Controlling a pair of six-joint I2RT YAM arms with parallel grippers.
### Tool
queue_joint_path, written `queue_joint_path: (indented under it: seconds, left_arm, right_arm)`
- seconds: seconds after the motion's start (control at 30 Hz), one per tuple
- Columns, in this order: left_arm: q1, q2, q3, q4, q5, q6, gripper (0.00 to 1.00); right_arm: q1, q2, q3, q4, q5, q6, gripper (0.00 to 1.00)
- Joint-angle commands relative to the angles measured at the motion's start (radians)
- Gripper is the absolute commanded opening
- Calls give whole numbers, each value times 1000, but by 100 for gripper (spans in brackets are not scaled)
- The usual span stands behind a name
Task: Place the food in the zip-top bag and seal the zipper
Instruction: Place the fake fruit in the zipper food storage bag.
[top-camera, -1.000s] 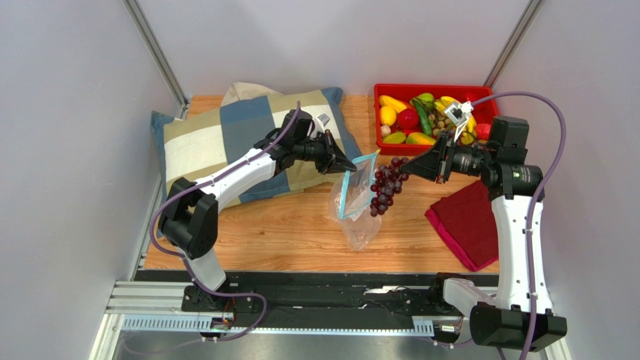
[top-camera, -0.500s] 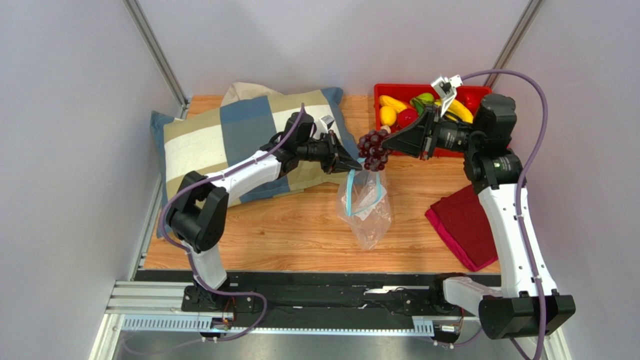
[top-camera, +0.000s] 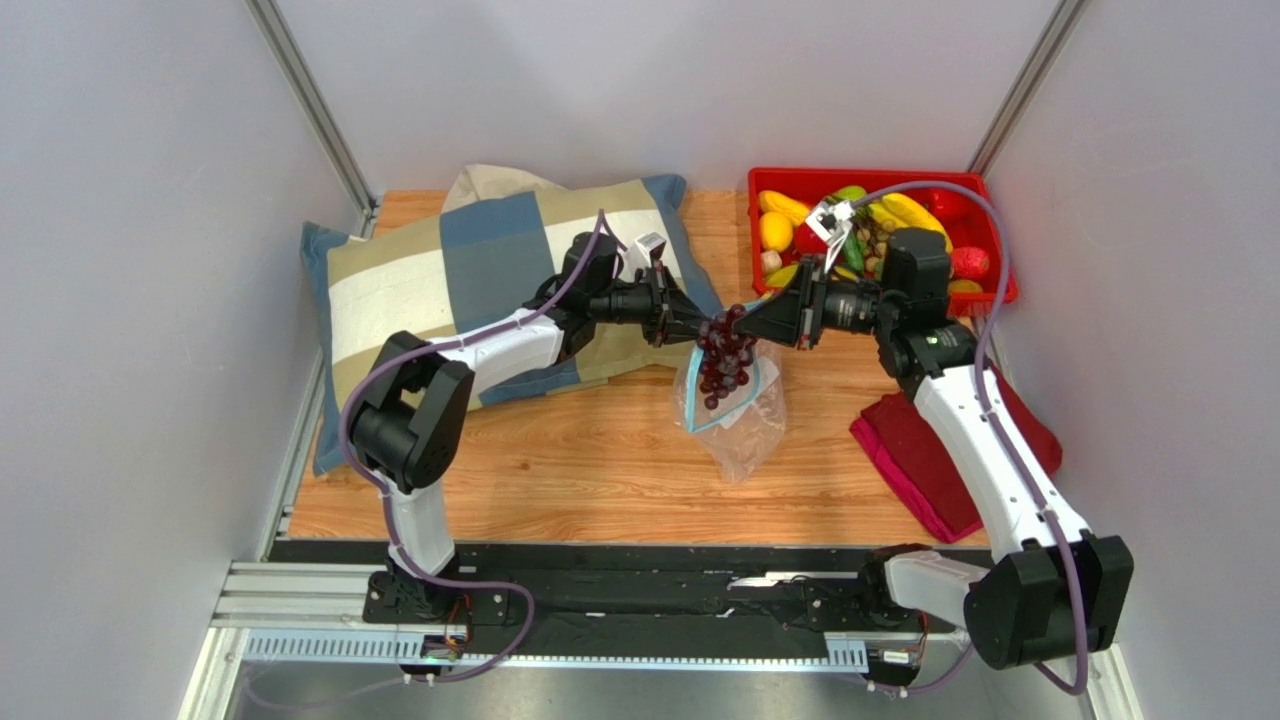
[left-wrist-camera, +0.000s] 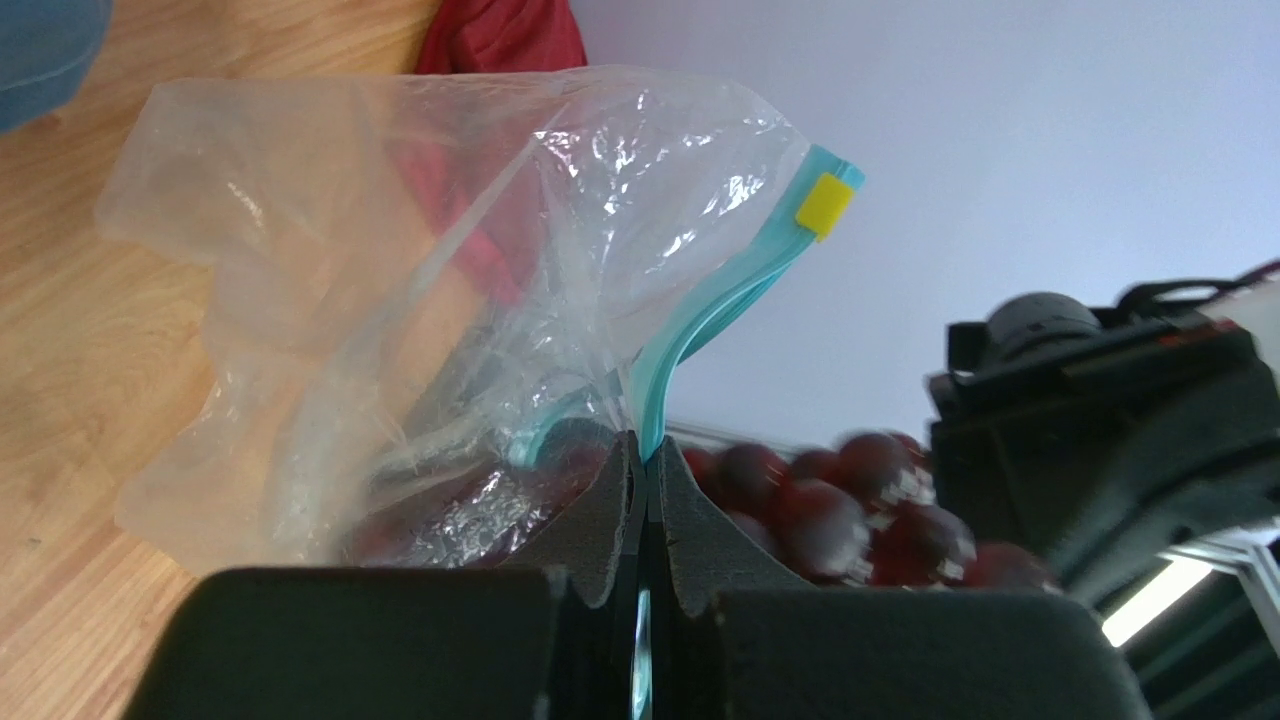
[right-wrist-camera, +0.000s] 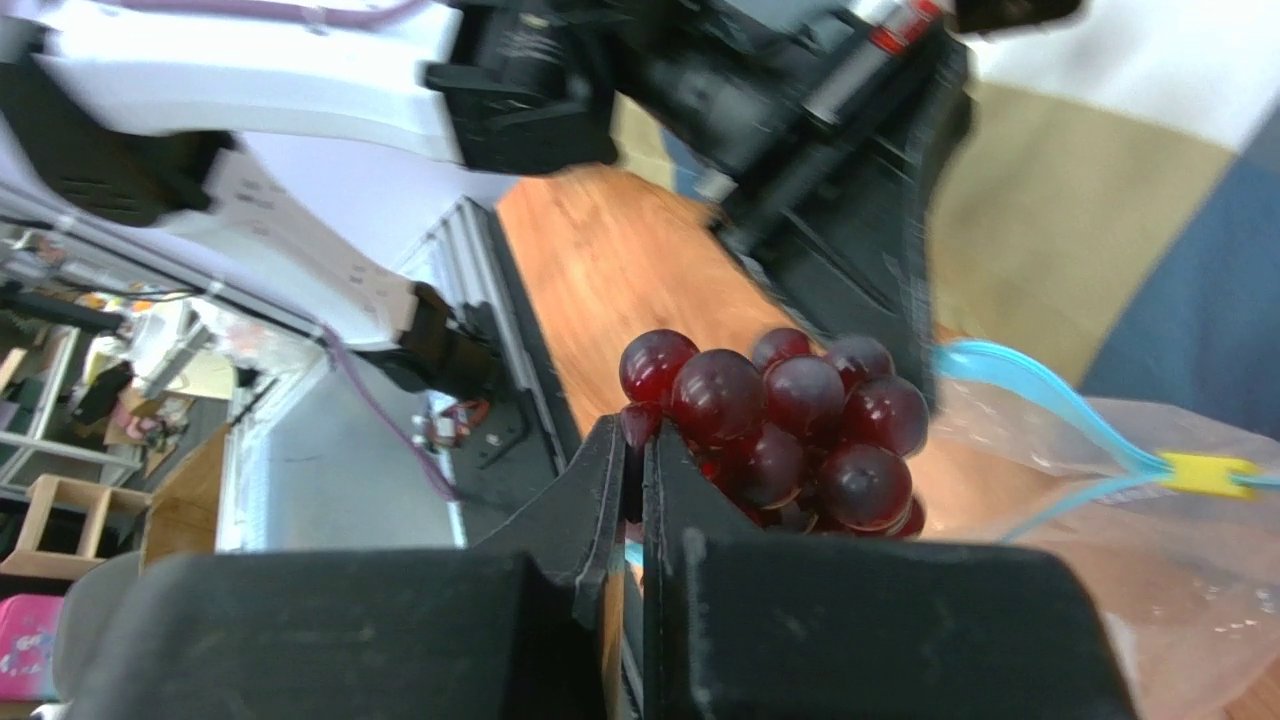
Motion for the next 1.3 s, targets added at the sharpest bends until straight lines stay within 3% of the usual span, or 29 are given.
queue_joint_path:
  seconds: [0.0, 0.3, 0.67, 0.97, 1.1, 1.27]
  left_arm:
    - [3, -6, -21, 120, 53, -57, 0]
    - [2, -4, -36, 102, 55, -60, 0]
    - [8, 8, -58, 54, 55, -46, 0]
    - [46, 60, -42, -6, 55, -7, 0]
    - [69, 94, 61, -145, 56, 105, 0]
    - [69, 103, 243, -519, -16, 413, 0]
  right_arm:
    - [19, 35, -79, 65, 114, -193, 0]
    - [132, 75, -150, 16, 238, -327, 0]
    - [327, 144, -108, -59, 503, -660, 0]
    - [355, 260, -99, 100, 588, -760, 0]
    - [358, 294, -59, 50, 568, -787, 0]
    - [358, 294, -68, 10, 544, -815, 0]
